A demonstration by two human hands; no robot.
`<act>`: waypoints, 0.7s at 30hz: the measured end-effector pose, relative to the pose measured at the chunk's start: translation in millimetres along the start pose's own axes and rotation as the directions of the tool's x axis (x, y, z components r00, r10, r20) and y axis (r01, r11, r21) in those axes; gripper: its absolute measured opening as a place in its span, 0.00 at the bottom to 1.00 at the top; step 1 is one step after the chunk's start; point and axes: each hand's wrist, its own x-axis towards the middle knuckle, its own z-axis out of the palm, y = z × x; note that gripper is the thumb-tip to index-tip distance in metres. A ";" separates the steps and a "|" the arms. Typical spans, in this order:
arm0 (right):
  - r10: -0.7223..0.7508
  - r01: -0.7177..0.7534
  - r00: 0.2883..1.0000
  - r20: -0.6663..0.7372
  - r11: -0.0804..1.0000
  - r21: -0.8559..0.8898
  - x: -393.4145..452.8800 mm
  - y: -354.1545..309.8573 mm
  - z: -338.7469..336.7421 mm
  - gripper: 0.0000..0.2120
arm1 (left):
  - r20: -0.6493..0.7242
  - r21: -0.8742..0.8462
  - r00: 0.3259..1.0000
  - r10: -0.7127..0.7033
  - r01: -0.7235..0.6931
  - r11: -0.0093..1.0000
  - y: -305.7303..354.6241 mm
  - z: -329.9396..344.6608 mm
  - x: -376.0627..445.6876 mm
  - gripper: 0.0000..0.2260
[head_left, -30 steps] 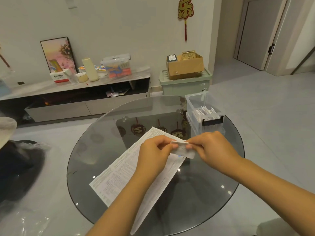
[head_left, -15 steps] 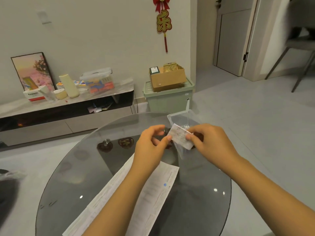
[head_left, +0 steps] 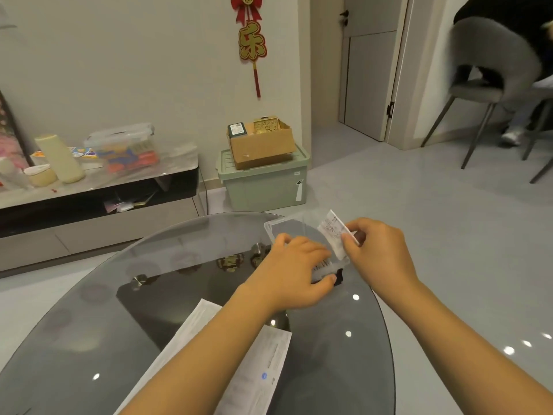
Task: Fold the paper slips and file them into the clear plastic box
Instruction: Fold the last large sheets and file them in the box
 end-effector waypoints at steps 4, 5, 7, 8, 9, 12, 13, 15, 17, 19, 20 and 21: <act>-0.002 0.003 1.000 0.014 0.998 -0.067 1.9 0.0 5.0 0.08 | 0.081 0.046 0.996 0.043 -0.047 0.998 -3.2 6.4 9.9 0.32; -0.010 0.012 1.000 0.023 0.995 -0.095 2.2 -0.6 6.4 0.08 | 0.089 0.063 0.995 0.047 -0.053 0.997 -3.5 7.2 10.7 0.34; -0.017 0.024 0.999 0.049 0.987 -0.157 3.1 -2.2 9.9 0.09 | 0.088 0.088 0.995 0.049 -0.057 0.994 -4.8 8.9 11.3 0.35; -0.016 0.027 0.998 0.060 0.982 -0.187 3.6 -3.1 11.9 0.10 | 0.084 0.099 0.995 0.047 -0.055 0.994 -4.9 9.5 11.0 0.35; -0.014 0.029 0.998 0.068 0.977 -0.213 3.8 -4.1 13.8 0.10 | 0.079 0.107 0.996 0.043 -0.051 0.993 -5.3 10.8 10.6 0.36; -0.011 0.032 0.997 0.081 0.966 -0.258 4.0 -6.2 17.9 0.10 | 0.042 0.134 0.998 0.038 -0.044 0.990 -4.9 14.2 11.0 0.35; -0.012 0.032 0.997 0.080 0.964 -0.265 4.4 -7.7 19.7 0.10 | 0.029 0.141 0.999 0.036 -0.040 0.989 -5.7 15.4 11.0 0.34; -0.018 0.038 0.997 0.076 0.962 -0.270 4.5 -9.8 22.1 0.10 | 0.004 0.137 1.000 0.029 -0.030 0.990 -5.4 17.3 11.1 0.34; -0.021 0.047 0.996 0.087 0.951 -0.304 5.1 -12.4 25.4 0.09 | -0.039 0.105 0.999 0.026 -0.022 0.994 -5.1 18.9 10.2 0.32; -0.013 0.057 0.994 0.110 0.912 -0.405 6.7 -13.9 27.4 0.08 | -0.079 0.059 0.997 0.026 -0.021 0.998 -4.2 20.4 9.5 0.29; -0.012 0.070 0.992 0.127 0.883 -0.464 7.9 -14.5 28.1 0.08 | -0.089 0.037 0.996 0.023 -0.020 0.999 -4.7 21.6 9.2 0.28; -0.008 0.082 0.989 0.146 0.859 -0.505 9.2 -14.6 27.8 0.08 | -0.093 0.019 0.995 0.020 -0.018 1.000 -5.4 22.6 9.6 0.28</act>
